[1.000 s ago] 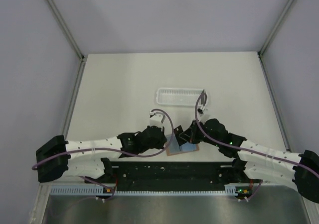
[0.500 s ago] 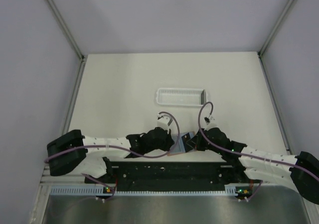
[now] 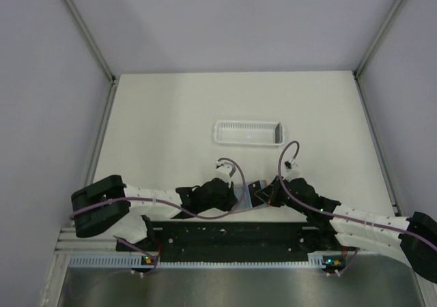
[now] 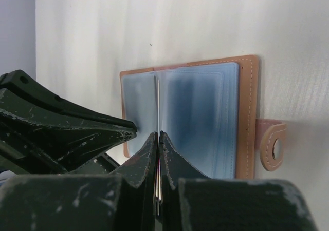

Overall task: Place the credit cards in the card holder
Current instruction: Turn over the card holder at the center of the board, then insert the credit card into the card holder.

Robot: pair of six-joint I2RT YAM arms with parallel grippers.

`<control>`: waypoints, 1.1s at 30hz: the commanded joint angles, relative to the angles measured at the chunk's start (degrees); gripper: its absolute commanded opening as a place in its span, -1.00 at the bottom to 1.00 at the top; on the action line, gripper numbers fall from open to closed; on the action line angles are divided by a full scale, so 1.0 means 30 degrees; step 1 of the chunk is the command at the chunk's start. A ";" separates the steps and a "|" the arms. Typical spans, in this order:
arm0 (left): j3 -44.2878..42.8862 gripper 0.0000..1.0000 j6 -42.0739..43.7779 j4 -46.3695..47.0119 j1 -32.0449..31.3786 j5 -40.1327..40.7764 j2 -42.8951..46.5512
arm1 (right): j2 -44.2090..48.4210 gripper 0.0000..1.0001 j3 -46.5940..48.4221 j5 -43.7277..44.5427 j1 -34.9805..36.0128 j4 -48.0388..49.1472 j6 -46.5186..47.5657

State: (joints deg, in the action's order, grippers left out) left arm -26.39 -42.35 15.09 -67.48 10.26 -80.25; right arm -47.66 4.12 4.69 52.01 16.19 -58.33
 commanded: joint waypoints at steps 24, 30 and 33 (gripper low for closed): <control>0.1413 -1.00 -0.0385 -0.2423 -0.0006 0.0886 0.3517 | -0.4653 -1.00 0.1234 -0.2119 0.0212 0.4684 0.0223; 0.2322 -1.00 -0.0796 -0.2219 -0.0006 0.0886 0.3780 | -0.3889 -1.00 0.1614 -0.2236 0.0183 0.4097 0.0662; 0.2440 -1.00 -0.0826 -0.2218 -0.0006 0.0916 0.3751 | -0.4386 -1.00 0.1849 -0.2500 0.0212 0.4272 0.0780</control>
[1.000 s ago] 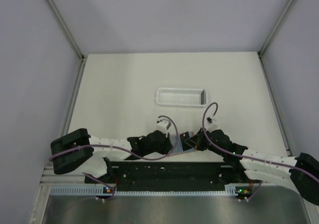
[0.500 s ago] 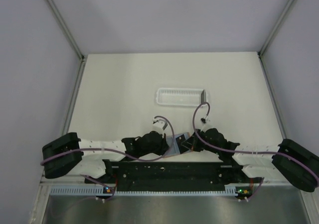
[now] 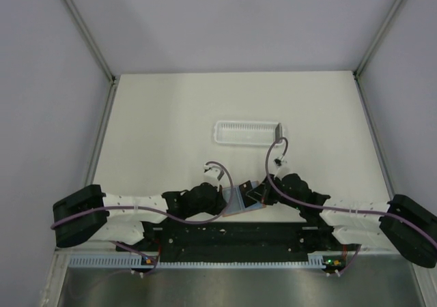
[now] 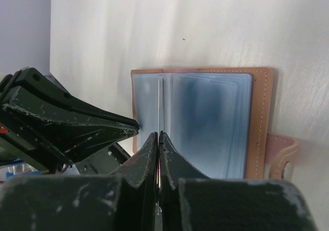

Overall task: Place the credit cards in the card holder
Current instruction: Insert the credit card into the card holder.

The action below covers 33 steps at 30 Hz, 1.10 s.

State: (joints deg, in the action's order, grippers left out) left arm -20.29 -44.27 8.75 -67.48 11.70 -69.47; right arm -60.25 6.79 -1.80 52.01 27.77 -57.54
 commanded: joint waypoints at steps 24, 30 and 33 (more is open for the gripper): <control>0.0612 -1.00 -0.0448 -0.0076 -0.0006 0.0347 0.0160 | -0.4115 -1.00 0.0697 -0.2269 0.0183 0.4571 0.0429; 0.0612 -1.00 -0.0477 -0.0076 -0.0006 0.0434 0.0218 | -0.4877 -1.00 0.0726 -0.2796 0.0212 0.5157 0.0517; 0.0642 -1.00 -0.0506 -0.0018 -0.0006 0.0493 0.0101 | -0.5200 -1.00 0.0901 -0.3235 0.0212 0.5129 0.0838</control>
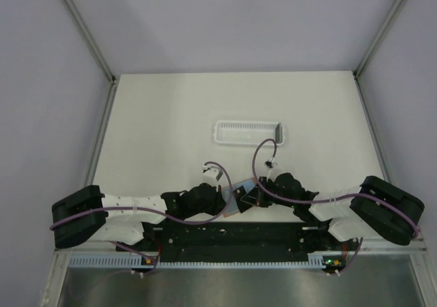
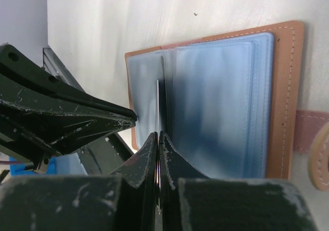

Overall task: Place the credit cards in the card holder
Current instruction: Insert the credit card into the card holder.

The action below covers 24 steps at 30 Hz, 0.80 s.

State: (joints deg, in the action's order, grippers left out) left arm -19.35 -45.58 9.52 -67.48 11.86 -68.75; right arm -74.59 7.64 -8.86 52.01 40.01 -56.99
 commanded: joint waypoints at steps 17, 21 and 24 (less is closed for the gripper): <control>0.0328 -1.00 -0.0040 -0.0536 -0.0006 0.0442 -0.0023 | 0.0136 -1.00 0.3635 -0.2493 -0.1102 -0.5248 0.5519; 0.0387 -1.00 -0.0040 -0.0624 -0.0006 0.0501 0.0124 | 0.0107 -1.00 0.3665 -0.3547 -0.2363 -0.5456 0.5989; 0.0416 -1.00 -0.0069 -0.0683 -0.0006 0.0559 0.0183 | -0.0331 -1.00 0.3810 -0.4250 -0.2775 -0.5251 0.6223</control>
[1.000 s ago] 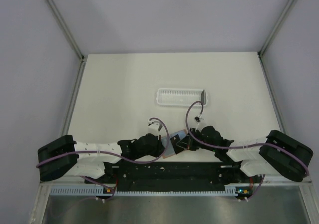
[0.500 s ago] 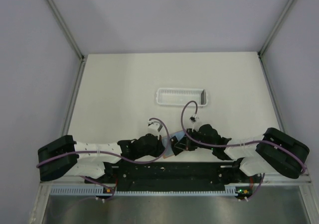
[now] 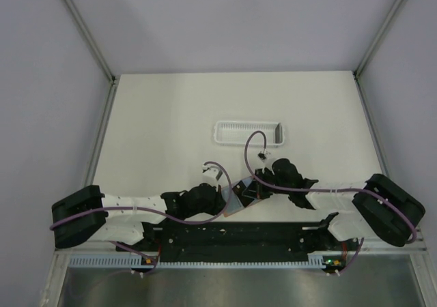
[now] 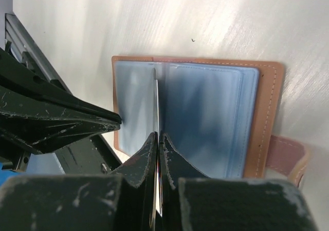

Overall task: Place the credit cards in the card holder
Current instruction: Insert the credit card into the card holder.

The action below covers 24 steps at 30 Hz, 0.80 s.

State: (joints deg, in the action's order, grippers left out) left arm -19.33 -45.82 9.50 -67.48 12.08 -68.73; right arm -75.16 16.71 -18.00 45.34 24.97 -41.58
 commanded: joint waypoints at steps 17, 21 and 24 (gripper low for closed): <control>0.0409 -1.00 0.0011 -0.1027 -0.0006 0.0633 0.0410 | -0.3834 -1.00 0.1695 -0.3843 -0.1461 0.1871 0.1439; 0.0380 -1.00 -0.0018 -0.1056 -0.0006 0.0691 0.0439 | -0.4243 -1.00 0.1725 -0.4312 -0.1842 0.2397 0.1264; 0.0292 -1.00 0.0010 -0.1173 -0.0006 0.0691 0.0410 | -0.4741 -1.00 0.1667 -0.4751 -0.1960 0.3128 0.0884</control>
State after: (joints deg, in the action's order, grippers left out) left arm -19.22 -46.19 8.88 -67.48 12.88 -67.96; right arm -87.09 20.43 -31.33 40.34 31.70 -39.55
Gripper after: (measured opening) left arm 0.013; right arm 0.006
